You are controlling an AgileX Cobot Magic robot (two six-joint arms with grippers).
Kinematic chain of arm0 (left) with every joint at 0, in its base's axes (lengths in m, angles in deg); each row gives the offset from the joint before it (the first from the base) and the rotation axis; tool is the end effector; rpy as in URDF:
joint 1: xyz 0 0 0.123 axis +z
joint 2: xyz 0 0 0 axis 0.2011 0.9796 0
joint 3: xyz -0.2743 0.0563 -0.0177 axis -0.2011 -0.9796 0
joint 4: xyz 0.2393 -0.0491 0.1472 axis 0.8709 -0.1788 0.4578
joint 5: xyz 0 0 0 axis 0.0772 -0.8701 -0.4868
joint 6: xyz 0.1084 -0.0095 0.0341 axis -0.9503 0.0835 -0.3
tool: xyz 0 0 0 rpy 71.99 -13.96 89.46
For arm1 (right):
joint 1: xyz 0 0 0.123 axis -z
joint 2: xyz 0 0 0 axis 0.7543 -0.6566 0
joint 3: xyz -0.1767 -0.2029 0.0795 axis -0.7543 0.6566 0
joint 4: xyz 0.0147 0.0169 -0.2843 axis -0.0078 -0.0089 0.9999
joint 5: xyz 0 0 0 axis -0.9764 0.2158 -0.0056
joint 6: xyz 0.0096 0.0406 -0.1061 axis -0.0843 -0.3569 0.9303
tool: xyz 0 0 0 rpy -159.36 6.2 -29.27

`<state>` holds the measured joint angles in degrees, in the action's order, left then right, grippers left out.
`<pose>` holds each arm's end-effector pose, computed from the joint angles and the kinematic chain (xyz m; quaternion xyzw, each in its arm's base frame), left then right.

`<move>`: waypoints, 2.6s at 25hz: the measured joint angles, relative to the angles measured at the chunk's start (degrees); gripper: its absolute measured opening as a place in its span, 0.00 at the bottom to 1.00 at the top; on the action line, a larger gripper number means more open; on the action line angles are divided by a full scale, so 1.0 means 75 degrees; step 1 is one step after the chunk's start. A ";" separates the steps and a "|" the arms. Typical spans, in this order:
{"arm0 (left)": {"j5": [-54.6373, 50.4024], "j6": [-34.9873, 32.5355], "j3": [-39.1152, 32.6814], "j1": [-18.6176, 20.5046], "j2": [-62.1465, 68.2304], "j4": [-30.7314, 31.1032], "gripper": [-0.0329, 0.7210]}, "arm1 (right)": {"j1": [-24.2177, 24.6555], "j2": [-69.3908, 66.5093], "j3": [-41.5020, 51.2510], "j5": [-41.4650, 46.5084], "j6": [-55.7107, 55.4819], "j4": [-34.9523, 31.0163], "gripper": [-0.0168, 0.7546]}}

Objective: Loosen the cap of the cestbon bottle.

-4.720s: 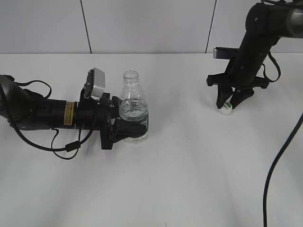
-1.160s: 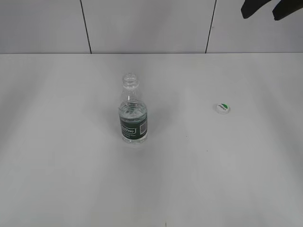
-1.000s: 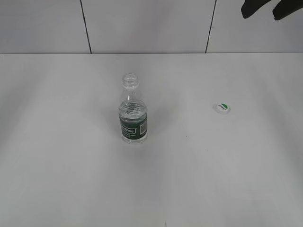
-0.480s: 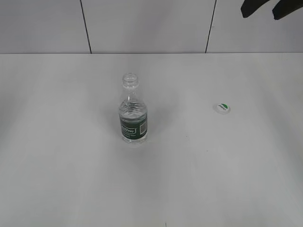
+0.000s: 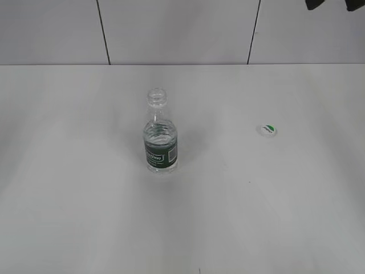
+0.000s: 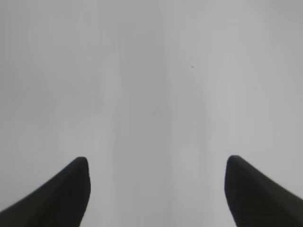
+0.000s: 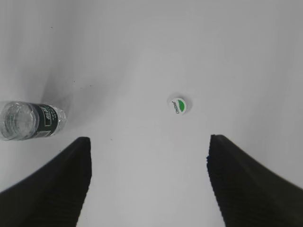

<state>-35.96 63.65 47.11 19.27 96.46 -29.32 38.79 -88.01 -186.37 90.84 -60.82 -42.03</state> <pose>0.3208 0.0489 0.2070 0.0408 0.9829 0.0559 0.1705 0.3923 0.0958 0.3614 -0.1670 0.9467 0.1144 0.2507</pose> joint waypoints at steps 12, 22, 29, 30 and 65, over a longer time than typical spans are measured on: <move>-0.1248 -0.0363 -0.0903 0.0000 -0.2271 -0.0709 0.75 | 0.0000 0.2921 0.3779 -0.0126 0.0019 0.0418 0.78; -0.1462 -0.0376 -0.2442 0.0000 -0.4835 -0.1022 0.75 | 0.0000 0.5469 0.6952 -0.1537 -0.0600 0.1370 0.78; -0.2151 -0.0168 -0.3353 0.0000 -0.6582 -0.1128 0.75 | 0.0000 0.7112 0.8304 -0.1929 -0.0617 0.1603 0.78; -0.2282 -0.0132 -0.3391 0.0000 -0.6818 -0.1149 0.75 | 0.0000 0.7323 0.8469 -0.1936 -0.0617 0.1613 0.78; -0.1912 -0.0071 -0.3675 -0.0286 -1.1378 -0.1087 0.75 | 0.0000 1.0717 0.9299 -0.1303 -0.0590 0.1684 0.78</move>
<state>-50.30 63.12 19.55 17.13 11.12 -37.47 38.79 -7.63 -116.63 81.07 -65.24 -29.40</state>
